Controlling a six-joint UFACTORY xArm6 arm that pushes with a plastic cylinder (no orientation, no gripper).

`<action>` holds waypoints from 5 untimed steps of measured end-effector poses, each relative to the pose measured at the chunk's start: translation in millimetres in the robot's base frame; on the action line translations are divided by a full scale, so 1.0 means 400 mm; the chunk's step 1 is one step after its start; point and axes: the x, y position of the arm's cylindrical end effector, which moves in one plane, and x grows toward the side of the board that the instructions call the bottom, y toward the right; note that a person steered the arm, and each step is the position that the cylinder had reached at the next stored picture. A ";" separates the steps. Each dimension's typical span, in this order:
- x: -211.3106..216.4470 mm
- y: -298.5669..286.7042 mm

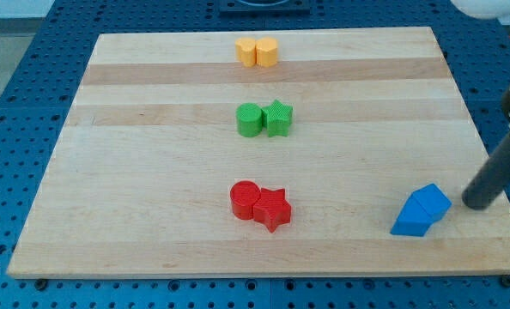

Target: Place the arm towards the bottom right of the board

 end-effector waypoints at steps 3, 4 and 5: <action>0.125 0.040; 0.132 -0.021; 0.077 -0.098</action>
